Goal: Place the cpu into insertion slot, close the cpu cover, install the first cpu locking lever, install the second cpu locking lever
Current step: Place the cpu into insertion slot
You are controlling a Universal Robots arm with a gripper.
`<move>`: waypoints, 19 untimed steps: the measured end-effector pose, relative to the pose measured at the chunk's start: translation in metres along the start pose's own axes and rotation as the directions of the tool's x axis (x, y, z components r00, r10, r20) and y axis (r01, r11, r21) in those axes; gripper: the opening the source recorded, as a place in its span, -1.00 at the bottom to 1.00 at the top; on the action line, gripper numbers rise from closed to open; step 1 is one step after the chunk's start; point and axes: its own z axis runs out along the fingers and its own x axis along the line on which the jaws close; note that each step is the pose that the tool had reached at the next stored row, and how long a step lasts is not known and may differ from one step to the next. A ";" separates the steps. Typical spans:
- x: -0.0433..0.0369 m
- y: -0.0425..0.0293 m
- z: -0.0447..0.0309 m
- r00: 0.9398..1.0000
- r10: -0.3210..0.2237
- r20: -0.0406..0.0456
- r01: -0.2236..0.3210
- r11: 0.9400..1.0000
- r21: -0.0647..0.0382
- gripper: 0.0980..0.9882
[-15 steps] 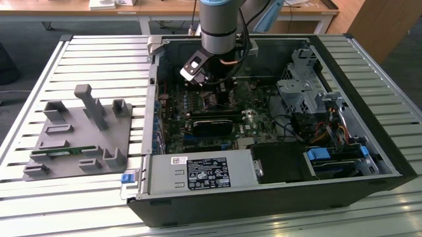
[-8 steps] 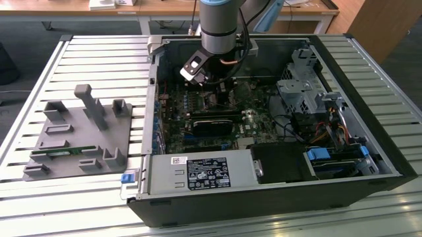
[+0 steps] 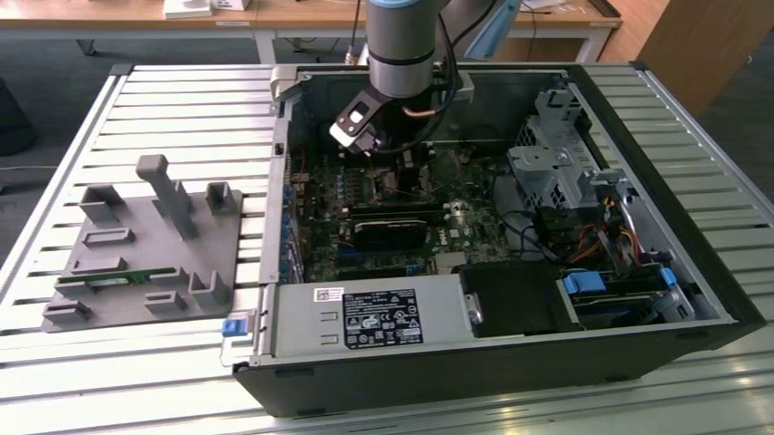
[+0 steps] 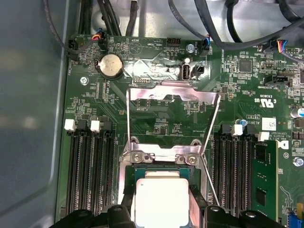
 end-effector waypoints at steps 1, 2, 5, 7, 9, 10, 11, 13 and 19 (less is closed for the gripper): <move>-0.0002 0.0000 0.0002 1.000 0.002 0.000 -0.002 1.000 0.000 -0.02; -0.0005 0.0000 0.0003 1.000 0.004 0.000 -0.004 1.000 0.000 -0.02; -0.0007 -0.0001 0.0006 1.000 0.004 0.001 -0.004 1.000 0.000 -0.02; -0.0008 -0.0001 0.0010 1.000 0.004 0.001 -0.004 1.000 0.000 -0.02; -0.0010 -0.0001 0.0015 1.000 0.004 0.001 -0.004 1.000 0.000 -0.02; -0.0010 -0.0002 0.0017 1.000 0.004 0.001 -0.004 1.000 0.000 -0.02; -0.0010 -0.0002 0.0019 1.000 0.005 0.001 -0.005 1.000 0.000 -0.02; -0.0010 -0.0002 0.0025 1.000 0.005 0.001 -0.005 1.000 0.000 -0.02; -0.0009 -0.0003 0.0037 1.000 0.005 0.001 -0.005 1.000 0.000 -0.02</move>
